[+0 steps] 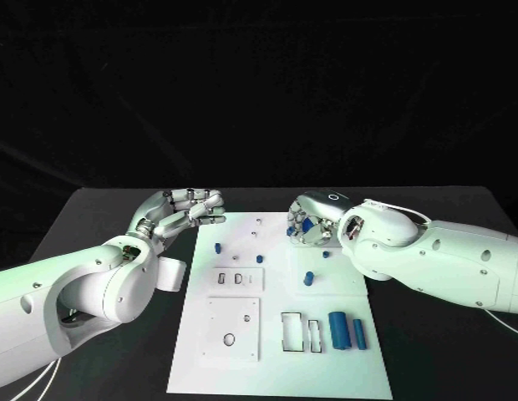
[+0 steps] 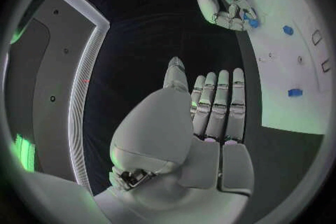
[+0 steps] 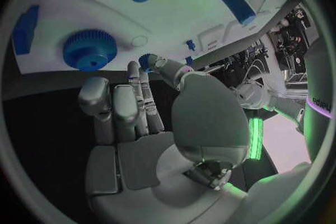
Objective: Assemble the parts on the task board
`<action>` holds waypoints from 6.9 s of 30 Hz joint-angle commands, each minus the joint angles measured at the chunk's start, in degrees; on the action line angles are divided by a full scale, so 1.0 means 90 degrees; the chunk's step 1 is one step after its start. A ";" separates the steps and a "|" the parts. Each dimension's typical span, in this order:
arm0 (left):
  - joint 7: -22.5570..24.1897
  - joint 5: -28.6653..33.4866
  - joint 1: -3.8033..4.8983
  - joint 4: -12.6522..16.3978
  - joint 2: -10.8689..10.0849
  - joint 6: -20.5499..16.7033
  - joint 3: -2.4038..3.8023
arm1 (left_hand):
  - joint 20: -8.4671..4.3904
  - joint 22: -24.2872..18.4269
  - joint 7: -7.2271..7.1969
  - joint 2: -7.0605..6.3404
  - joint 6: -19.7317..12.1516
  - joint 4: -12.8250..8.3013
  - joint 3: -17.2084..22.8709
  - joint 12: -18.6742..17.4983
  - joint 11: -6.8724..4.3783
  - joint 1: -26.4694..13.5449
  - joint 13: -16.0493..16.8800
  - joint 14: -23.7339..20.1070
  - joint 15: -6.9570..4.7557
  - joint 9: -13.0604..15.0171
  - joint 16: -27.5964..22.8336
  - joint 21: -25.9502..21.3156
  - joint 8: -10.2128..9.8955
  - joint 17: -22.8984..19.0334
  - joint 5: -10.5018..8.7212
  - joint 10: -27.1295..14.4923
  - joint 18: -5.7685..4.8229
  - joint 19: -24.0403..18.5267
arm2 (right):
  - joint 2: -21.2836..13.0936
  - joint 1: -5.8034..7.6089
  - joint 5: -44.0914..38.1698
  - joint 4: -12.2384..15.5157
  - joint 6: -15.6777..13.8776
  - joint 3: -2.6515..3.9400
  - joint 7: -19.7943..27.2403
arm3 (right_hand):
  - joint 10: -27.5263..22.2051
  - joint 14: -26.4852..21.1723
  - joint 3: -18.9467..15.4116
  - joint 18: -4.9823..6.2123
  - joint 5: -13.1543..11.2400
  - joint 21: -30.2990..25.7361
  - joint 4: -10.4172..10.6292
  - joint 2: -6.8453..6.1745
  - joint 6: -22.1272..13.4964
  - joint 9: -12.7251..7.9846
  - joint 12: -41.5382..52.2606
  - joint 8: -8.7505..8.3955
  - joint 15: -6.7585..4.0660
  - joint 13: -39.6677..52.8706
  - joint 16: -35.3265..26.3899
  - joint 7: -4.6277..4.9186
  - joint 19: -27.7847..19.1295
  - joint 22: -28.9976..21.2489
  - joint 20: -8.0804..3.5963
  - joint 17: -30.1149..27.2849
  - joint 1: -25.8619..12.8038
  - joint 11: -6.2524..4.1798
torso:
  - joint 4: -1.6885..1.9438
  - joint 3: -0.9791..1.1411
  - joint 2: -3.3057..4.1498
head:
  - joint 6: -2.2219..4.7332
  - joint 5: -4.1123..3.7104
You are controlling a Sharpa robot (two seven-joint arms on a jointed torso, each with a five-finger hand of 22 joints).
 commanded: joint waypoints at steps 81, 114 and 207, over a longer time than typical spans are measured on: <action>-0.0043 0.0011 0.0108 -0.0012 0.0007 0.0121 0.0006 | 0.0042 -0.0022 0.0098 0.0063 -0.0081 -0.0071 -0.0034 -0.0036 0.0012 0.0057 -0.0012 -0.0062 -0.0008 0.0025 -0.0067 -0.0045 -0.0043 0.0021 -0.0031 -0.0107 0.0100 -0.0002 | 0.1144 -0.0047 0.0052 -0.1055 -0.0498 0.0041 -0.0392 | -0.0739 -0.0230 -0.0771 -0.0090 0.0324 -0.0118 0.0267 -0.0443 -0.0942 -0.0031 -0.0047 -0.0566 0.0296 -0.0030 0.0041 0.0377 -0.0165 0.0001 0.0247 -0.0461 -0.0217 0.0304 | 0.0164 -0.0031 0.0167 | 0.0099 0.0011; -0.0052 0.0015 0.0106 -0.0154 -0.0028 0.0215 0.0003 | 0.0043 -0.0026 0.0099 0.0069 -0.0087 -0.0079 -0.0044 -0.0034 0.0012 0.0058 -0.0011 -0.0070 -0.0006 0.0031 -0.0076 -0.0051 -0.0045 0.0024 -0.0034 -0.0119 0.0100 -0.0005 | -0.0862 0.0229 0.1926 0.0229 0.0338 0.0167 -0.0688 | 0.0848 0.1095 -0.2485 -0.0497 0.0185 0.1088 0.1331 -0.0433 -0.1248 0.0440 0.7415 -0.0609 -0.0036 0.6831 0.1837 0.0100 0.1356 0.1850 -0.0076 0.3629 0.0633 -0.0095 | -0.0058 0.0005 0.0055 | 0.0077 -0.0004; -0.0068 0.0015 0.0106 -0.0181 0.0061 0.0231 0.0003 | 0.0047 -0.0038 0.0095 0.0105 -0.0093 -0.0119 -0.0064 -0.0026 0.0005 0.0085 -0.0007 -0.0086 -0.0003 0.0054 -0.0104 -0.0069 -0.0045 0.0037 -0.0024 -0.0140 0.0100 -0.0011 | 0.1253 -0.0337 -0.0592 -0.0389 -0.0666 0.0092 -0.0524 | 0.1692 0.1127 -0.0539 -0.0726 0.0407 0.1718 0.0984 -0.0477 -0.0319 0.0662 0.8826 -0.0374 -0.0183 0.8207 0.1875 -0.0102 0.2028 0.2693 -0.0209 0.3765 0.0638 -0.0273 | -0.0002 0.0003 0.0083 | -0.0009 0.0138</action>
